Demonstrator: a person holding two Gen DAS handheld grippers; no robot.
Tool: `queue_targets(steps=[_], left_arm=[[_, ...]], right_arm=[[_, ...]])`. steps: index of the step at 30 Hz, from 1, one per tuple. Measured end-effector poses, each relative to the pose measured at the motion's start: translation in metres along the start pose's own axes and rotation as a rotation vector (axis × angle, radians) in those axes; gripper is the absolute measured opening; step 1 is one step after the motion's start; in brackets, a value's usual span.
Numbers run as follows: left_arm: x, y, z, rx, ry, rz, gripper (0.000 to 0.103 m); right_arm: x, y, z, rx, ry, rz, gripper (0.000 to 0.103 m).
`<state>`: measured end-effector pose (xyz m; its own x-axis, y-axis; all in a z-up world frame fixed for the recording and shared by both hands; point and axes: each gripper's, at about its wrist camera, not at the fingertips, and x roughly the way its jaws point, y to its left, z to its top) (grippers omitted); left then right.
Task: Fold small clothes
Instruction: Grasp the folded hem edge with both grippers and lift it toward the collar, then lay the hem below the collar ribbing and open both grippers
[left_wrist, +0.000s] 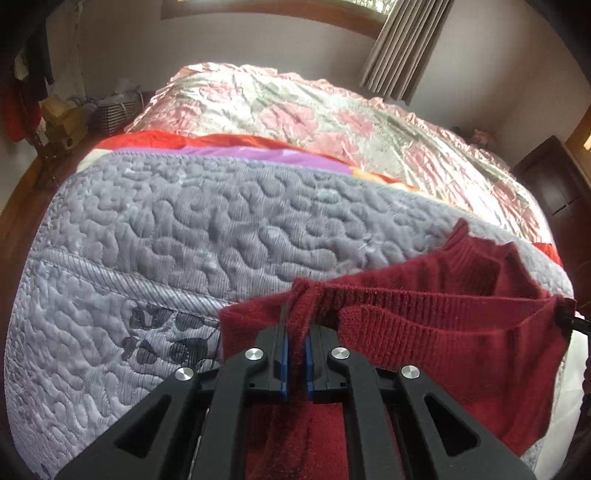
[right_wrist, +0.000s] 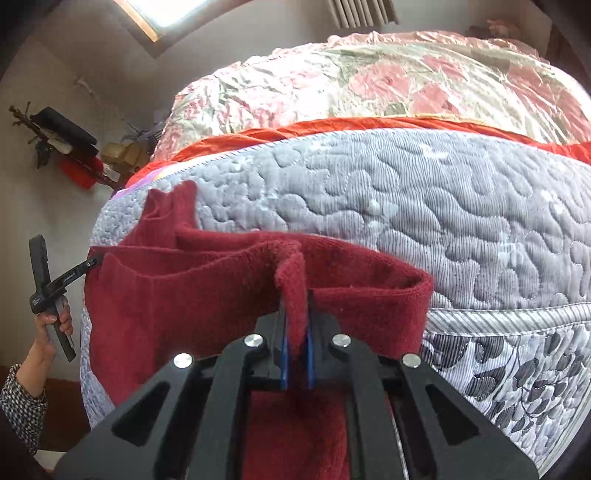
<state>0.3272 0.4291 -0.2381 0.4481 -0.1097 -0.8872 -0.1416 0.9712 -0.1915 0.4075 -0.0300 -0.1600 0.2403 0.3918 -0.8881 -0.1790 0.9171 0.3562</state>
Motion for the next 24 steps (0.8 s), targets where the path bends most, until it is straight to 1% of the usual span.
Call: queue_targets(steps=[2,4,5,6,7,8,10,11,12,14,15,16,18,20,24], left_arm=[[0.018,0.000,-0.004,0.006,0.027,0.022,0.007],[0.024,-0.003,-0.005,0.020,0.034,0.036,0.009],[0.023,-0.005,-0.005,0.026,0.036,0.044,0.011],[0.021,-0.006,-0.005,0.033,0.038,0.048,0.012],[0.018,-0.006,-0.004,0.040,0.040,0.048,0.015],[0.012,-0.007,-0.002,0.042,0.045,0.046,0.018],[-0.002,-0.005,0.001,0.039,0.044,0.057,0.041],[-0.014,-0.006,0.002,0.043,0.020,0.067,0.042],[-0.024,-0.010,0.005,0.061,0.000,0.073,0.042],[-0.046,-0.024,0.005,0.110,-0.034,0.043,0.042],[-0.053,-0.032,0.004,0.129,-0.044,0.016,0.042],[-0.057,-0.045,0.002,0.159,-0.041,-0.027,0.042],[-0.054,-0.070,-0.007,0.208,-0.001,-0.073,0.042],[-0.043,-0.099,-0.017,0.251,0.041,-0.109,0.042],[-0.016,-0.138,-0.033,0.306,0.087,-0.108,0.042]], right_arm=[[0.010,-0.006,-0.002,0.025,0.008,0.001,0.006],[0.013,-0.009,-0.003,0.039,0.007,0.006,0.007],[0.013,-0.009,-0.003,0.042,0.007,0.005,0.007],[0.012,-0.008,-0.003,0.040,0.007,0.007,0.011],[0.009,-0.006,-0.002,0.033,0.005,0.007,0.017],[0.002,-0.005,-0.003,0.025,0.000,-0.005,0.019],[-0.011,-0.003,-0.005,0.014,-0.010,-0.028,0.031],[-0.018,-0.003,-0.007,0.011,-0.016,-0.045,0.033],[-0.028,0.000,-0.010,-0.002,-0.033,-0.052,0.034],[-0.042,0.005,-0.017,-0.024,-0.053,-0.047,0.034],[-0.048,0.009,-0.022,-0.030,-0.057,-0.042,0.035],[-0.051,0.012,-0.027,-0.034,-0.059,-0.033,0.035],[-0.054,0.017,-0.035,-0.039,-0.059,-0.019,0.036],[-0.052,0.021,-0.043,-0.038,-0.049,-0.010,0.036],[-0.047,0.023,-0.057,-0.033,-0.039,0.007,0.037]])
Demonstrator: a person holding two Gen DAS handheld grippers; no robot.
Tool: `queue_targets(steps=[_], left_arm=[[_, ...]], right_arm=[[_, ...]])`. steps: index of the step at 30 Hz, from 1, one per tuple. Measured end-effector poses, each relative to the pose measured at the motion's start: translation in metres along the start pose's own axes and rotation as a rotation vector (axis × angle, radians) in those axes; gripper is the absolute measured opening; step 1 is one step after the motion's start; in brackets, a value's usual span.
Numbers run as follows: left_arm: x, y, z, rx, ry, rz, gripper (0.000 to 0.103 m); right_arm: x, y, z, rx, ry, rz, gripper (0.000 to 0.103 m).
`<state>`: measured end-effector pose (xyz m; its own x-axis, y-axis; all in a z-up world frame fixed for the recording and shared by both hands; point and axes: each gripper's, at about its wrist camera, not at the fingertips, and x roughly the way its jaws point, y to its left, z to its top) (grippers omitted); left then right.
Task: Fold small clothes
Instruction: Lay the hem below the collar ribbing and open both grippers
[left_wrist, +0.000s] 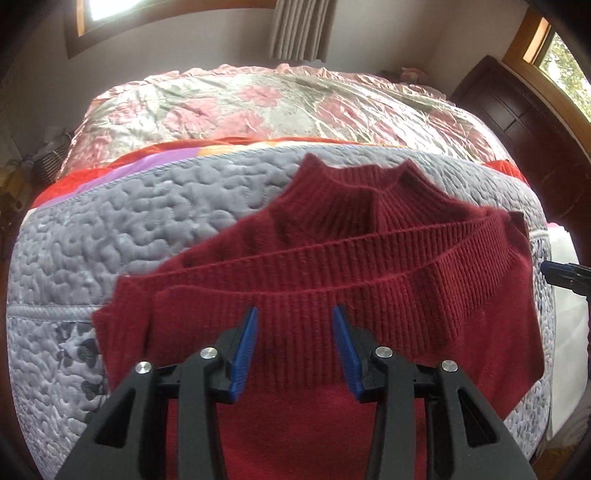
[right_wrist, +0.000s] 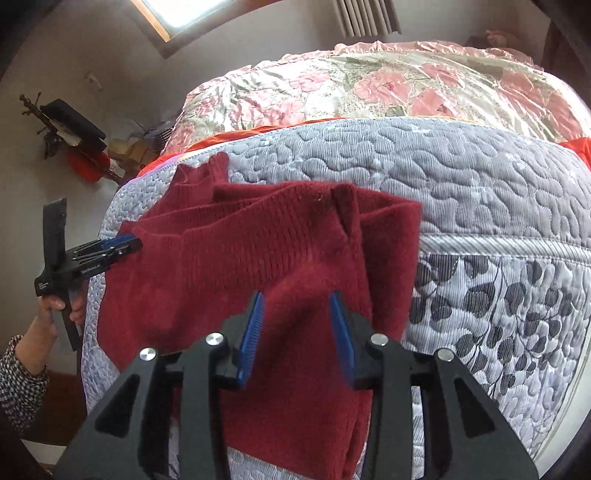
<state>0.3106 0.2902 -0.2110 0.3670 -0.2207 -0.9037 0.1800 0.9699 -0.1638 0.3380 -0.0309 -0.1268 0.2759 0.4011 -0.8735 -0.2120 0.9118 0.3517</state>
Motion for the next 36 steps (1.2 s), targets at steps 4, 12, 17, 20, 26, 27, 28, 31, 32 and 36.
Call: queue_targets(steps=[4,12,17,20,26,27,28,31,32,36], left_arm=[[0.024,-0.018,0.002,0.013,0.048,0.025,0.049],[0.031,-0.014,0.007,-0.057,0.082,-0.002,0.004],[0.003,-0.015,0.011,-0.061,-0.058,0.023,0.004],[-0.008,-0.007,0.020,-0.123,-0.143,0.025,0.004],[0.042,-0.002,0.019,-0.092,-0.007,0.057,0.005],[0.040,-0.003,0.017,-0.086,-0.014,0.059,0.006],[0.035,-0.003,0.016,-0.087,-0.017,0.053,0.010],[0.006,-0.002,0.010,-0.108,-0.037,0.027,0.019],[-0.006,-0.002,0.007,-0.104,-0.048,0.018,0.023],[-0.044,0.007,-0.030,-0.069,-0.061,0.053,0.048]], right_arm=[[0.000,-0.002,-0.010,0.014,0.004,0.007,0.040],[0.002,-0.011,-0.019,0.049,0.014,0.003,0.042],[0.003,-0.010,-0.020,0.047,0.007,0.010,0.042],[0.003,-0.008,-0.018,0.045,0.003,0.008,0.042],[0.015,-0.007,-0.015,0.065,0.015,0.011,0.042],[0.015,-0.006,-0.016,0.062,0.017,-0.003,0.042],[0.014,-0.005,-0.018,0.057,0.017,-0.010,0.042],[0.005,-0.006,-0.027,0.053,0.012,-0.017,0.044],[0.001,-0.007,-0.032,0.051,0.011,-0.024,0.045],[-0.009,-0.012,-0.066,0.047,0.051,-0.042,0.047]])
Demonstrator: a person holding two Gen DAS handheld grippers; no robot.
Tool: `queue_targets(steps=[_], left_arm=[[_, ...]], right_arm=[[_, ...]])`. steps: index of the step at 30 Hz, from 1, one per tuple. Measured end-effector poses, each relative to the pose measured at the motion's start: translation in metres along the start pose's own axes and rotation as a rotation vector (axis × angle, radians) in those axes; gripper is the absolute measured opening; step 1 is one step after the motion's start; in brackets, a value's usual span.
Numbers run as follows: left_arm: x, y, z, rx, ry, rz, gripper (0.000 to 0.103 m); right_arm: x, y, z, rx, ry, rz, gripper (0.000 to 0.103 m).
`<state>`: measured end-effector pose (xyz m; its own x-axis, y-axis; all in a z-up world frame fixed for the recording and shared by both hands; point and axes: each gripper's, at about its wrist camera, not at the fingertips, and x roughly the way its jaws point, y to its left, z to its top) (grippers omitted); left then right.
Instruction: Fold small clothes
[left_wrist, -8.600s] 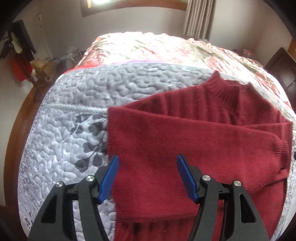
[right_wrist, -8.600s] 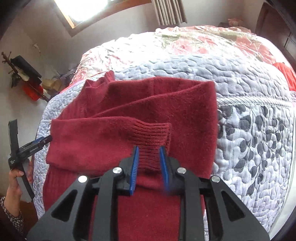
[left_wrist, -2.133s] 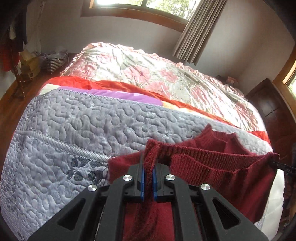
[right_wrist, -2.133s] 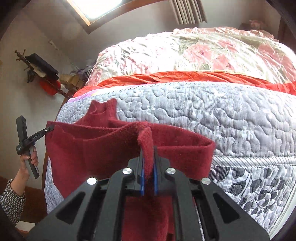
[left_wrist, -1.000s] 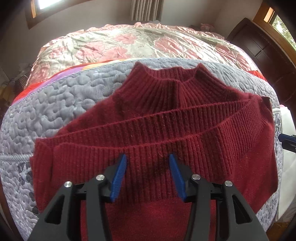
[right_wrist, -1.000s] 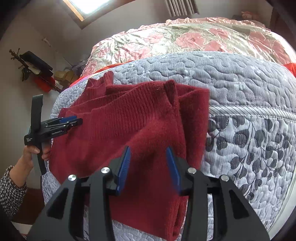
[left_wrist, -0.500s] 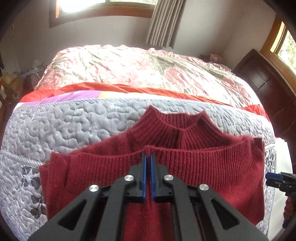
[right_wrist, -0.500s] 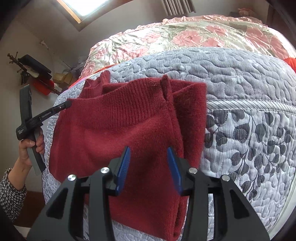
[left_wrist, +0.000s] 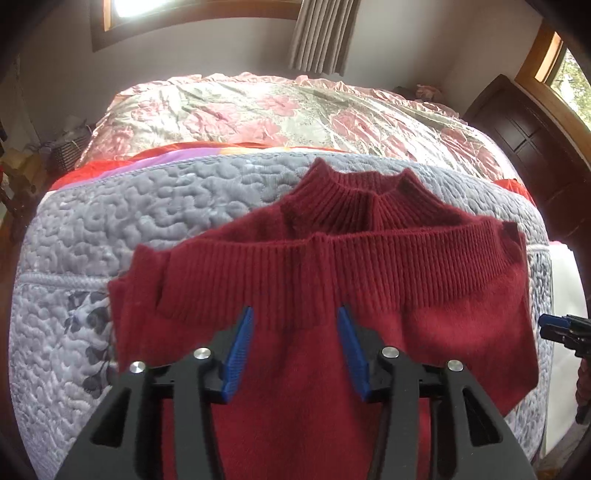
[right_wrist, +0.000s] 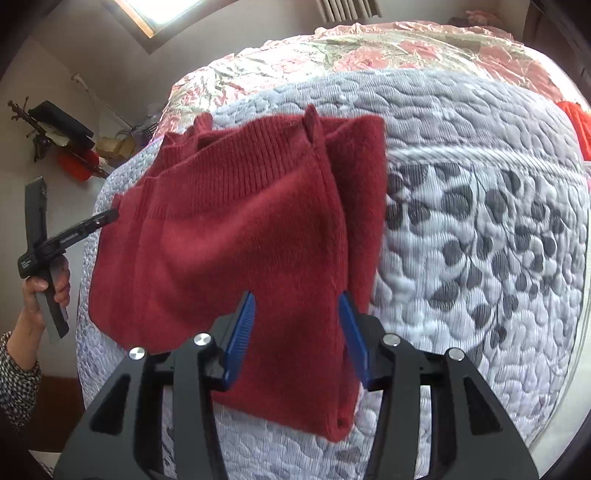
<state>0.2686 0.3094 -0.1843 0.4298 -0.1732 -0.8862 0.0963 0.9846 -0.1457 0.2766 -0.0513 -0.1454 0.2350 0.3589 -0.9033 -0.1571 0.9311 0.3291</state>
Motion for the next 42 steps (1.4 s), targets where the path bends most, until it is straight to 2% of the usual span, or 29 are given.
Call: queue_targets(steps=[2,5,6,7,9,10,14,20,23,24,25,26,28,32,34,37,39,42], left_arm=[[-0.011,0.013,-0.023,0.006,0.019,0.029,0.049],[-0.018,0.032,-0.060,-0.039,0.053,0.054,0.050],[-0.017,0.036,-0.070,-0.051,0.066,0.063,0.050],[-0.016,0.038,-0.081,-0.053,0.080,0.079,0.050],[-0.010,0.039,-0.095,-0.047,0.105,0.104,0.050],[-0.008,0.039,-0.102,-0.044,0.116,0.109,0.050],[-0.005,0.032,-0.113,-0.010,0.116,0.120,0.052],[0.009,0.034,-0.118,0.008,0.137,0.119,0.053],[0.005,0.031,-0.113,0.017,0.145,0.125,0.052],[0.001,0.029,-0.109,0.014,0.142,0.121,0.052],[-0.005,0.029,-0.102,0.006,0.124,0.109,0.052],[-0.011,0.027,-0.097,-0.004,0.101,0.099,0.052],[-0.016,0.028,-0.082,-0.010,0.069,0.085,0.057],[-0.010,0.022,-0.044,-0.013,0.021,0.078,0.057],[-0.001,0.016,-0.030,-0.024,0.025,0.076,0.057],[0.012,0.011,-0.013,-0.049,0.023,0.073,0.057],[0.018,0.011,-0.007,-0.071,0.009,0.087,0.057],[0.033,0.019,0.005,-0.134,0.021,0.086,0.058]], right_arm=[[0.000,-0.003,-0.019,-0.006,0.034,-0.018,0.047],[0.004,-0.010,-0.043,0.005,0.078,-0.018,0.048],[0.007,-0.011,-0.050,0.008,0.096,-0.007,0.044],[0.011,-0.012,-0.055,0.010,0.113,0.000,0.029],[0.018,-0.013,-0.061,0.016,0.147,0.006,0.011],[0.019,-0.013,-0.062,0.019,0.147,0.007,0.006],[0.008,-0.026,-0.066,0.062,0.143,0.018,0.005],[0.032,-0.032,-0.071,0.056,0.220,-0.035,0.005],[0.028,-0.025,-0.062,0.023,0.226,-0.056,0.008],[0.021,-0.022,-0.057,0.010,0.203,-0.058,0.015],[0.011,-0.019,-0.050,-0.005,0.168,-0.070,0.024],[0.004,-0.018,-0.044,-0.015,0.142,-0.076,0.026],[-0.008,-0.015,-0.023,-0.031,0.092,-0.069,0.027],[-0.007,-0.003,0.029,-0.063,0.028,-0.082,0.027],[0.003,-0.001,0.055,-0.048,0.018,-0.066,0.029],[0.018,-0.002,0.082,-0.033,0.016,-0.094,0.038],[0.031,-0.005,0.094,-0.010,0.030,-0.111,0.039],[0.044,-0.012,0.104,0.025,0.046,-0.086,0.037]])
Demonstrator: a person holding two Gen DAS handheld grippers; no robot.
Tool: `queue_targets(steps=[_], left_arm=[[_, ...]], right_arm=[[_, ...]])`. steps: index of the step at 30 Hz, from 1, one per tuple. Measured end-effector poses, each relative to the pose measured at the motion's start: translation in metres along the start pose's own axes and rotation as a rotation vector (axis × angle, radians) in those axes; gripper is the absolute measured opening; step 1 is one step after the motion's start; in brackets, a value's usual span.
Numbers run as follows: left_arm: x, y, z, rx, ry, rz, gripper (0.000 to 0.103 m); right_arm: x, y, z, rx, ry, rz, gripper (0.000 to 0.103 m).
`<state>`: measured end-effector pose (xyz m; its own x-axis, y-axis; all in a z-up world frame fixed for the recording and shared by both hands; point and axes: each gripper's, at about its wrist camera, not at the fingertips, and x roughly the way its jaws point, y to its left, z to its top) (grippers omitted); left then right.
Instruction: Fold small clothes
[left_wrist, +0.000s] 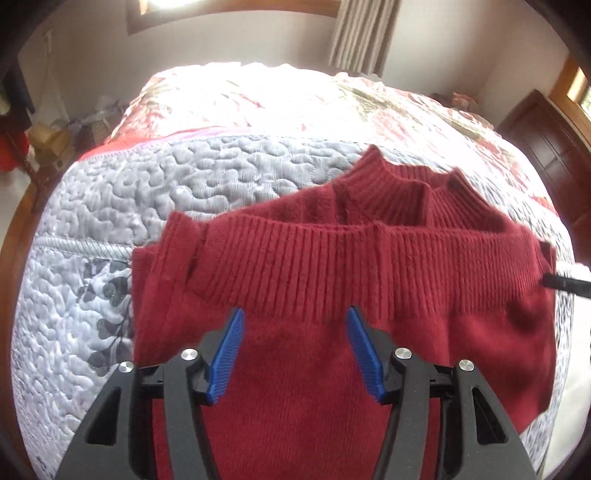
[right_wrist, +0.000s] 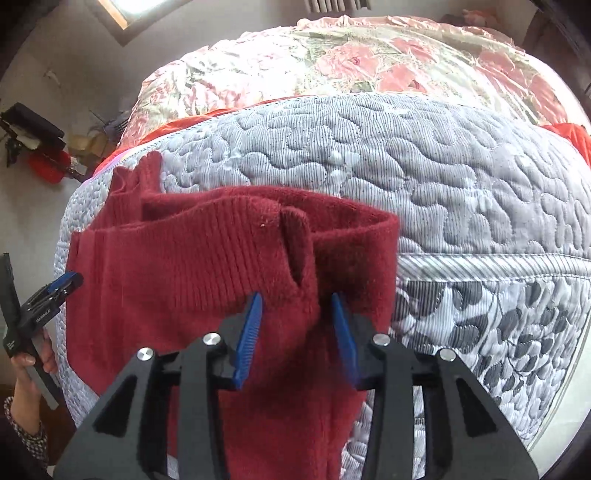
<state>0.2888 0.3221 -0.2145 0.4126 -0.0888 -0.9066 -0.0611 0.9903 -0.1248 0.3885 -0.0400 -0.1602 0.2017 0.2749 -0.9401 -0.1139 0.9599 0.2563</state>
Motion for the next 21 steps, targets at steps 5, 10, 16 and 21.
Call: queue_targets(steps=[5,10,16,21], left_arm=[[0.028,0.015,0.004,-0.070,0.067,-0.003,0.059],[0.033,0.021,0.003,-0.110,0.076,-0.031,0.059],[0.029,0.019,0.003,-0.102,0.071,-0.006,0.058],[0.005,0.011,-0.006,-0.099,0.039,0.011,0.058]], right_arm=[[-0.001,0.002,0.003,-0.022,-0.002,-0.006,0.008],[0.004,-0.017,-0.001,0.065,-0.002,0.003,0.007],[0.004,-0.019,-0.001,0.080,-0.007,0.019,0.014],[-0.026,-0.009,-0.021,0.026,-0.049,-0.032,0.037]])
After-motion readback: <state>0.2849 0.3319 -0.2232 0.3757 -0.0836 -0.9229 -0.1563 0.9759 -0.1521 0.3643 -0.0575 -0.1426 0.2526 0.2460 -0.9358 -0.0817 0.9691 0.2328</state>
